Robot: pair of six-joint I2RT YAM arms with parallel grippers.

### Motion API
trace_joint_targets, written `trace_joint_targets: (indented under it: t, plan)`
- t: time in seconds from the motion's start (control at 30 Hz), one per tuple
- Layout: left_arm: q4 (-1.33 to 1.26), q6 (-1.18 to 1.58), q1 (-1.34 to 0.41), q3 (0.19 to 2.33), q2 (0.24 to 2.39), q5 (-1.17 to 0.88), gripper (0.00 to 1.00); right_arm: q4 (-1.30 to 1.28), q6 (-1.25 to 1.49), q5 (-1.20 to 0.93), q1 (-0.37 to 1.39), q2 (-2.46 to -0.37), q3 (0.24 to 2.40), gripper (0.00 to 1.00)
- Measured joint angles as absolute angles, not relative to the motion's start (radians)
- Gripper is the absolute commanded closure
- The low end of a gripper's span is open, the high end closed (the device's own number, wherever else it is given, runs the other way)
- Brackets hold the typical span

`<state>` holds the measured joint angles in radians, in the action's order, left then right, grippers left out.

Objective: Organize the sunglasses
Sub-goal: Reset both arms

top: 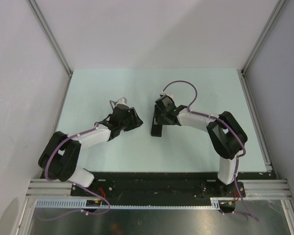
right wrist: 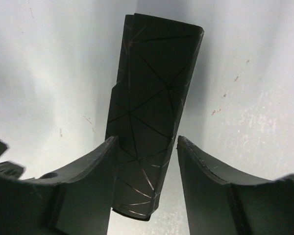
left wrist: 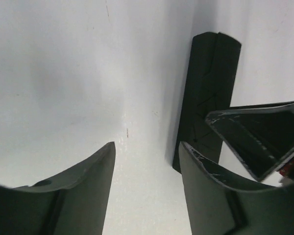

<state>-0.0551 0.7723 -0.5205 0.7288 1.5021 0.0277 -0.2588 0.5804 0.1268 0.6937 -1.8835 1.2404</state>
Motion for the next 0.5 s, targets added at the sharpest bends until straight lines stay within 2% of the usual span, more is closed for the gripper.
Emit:
trace_joint_targets:
  t: [0.17, 0.2, 0.27, 0.3, 0.33, 0.37, 0.5]
  plan:
    - [-0.002, 0.754, -0.521, 0.727, 1.385, 0.068, 0.23, -0.291, 0.561, 0.187, 0.716, -1.869, 1.242, 0.23]
    - [0.011, 0.751, -0.521, 0.727, 1.360, 0.076, 0.21, -0.304, 0.556, 0.194, 0.718, -1.861, 1.242, 0.15]
    - [0.035, 0.739, -0.521, 0.727, 1.298, 0.091, 0.13, -0.326, 0.548, 0.204, 0.720, -1.837, 1.243, 0.09]
    - [0.045, 0.731, -0.521, 0.727, 1.267, 0.099, 0.10, -0.337, 0.545, 0.211, 0.719, -1.820, 1.244, 0.01]
    - [0.059, 0.722, -0.521, 0.727, 1.237, 0.105, 0.02, -0.347, 0.541, 0.221, 0.718, -1.798, 1.246, 0.01]
    - [0.073, 0.712, -0.521, 0.727, 1.206, 0.111, 0.00, -0.355, 0.537, 0.229, 0.718, -1.774, 1.249, 0.00]
    - [0.131, 0.673, -0.521, 0.727, 1.083, 0.129, 0.00, -0.400, 0.518, 0.279, 0.715, -1.653, 1.262, 0.00]
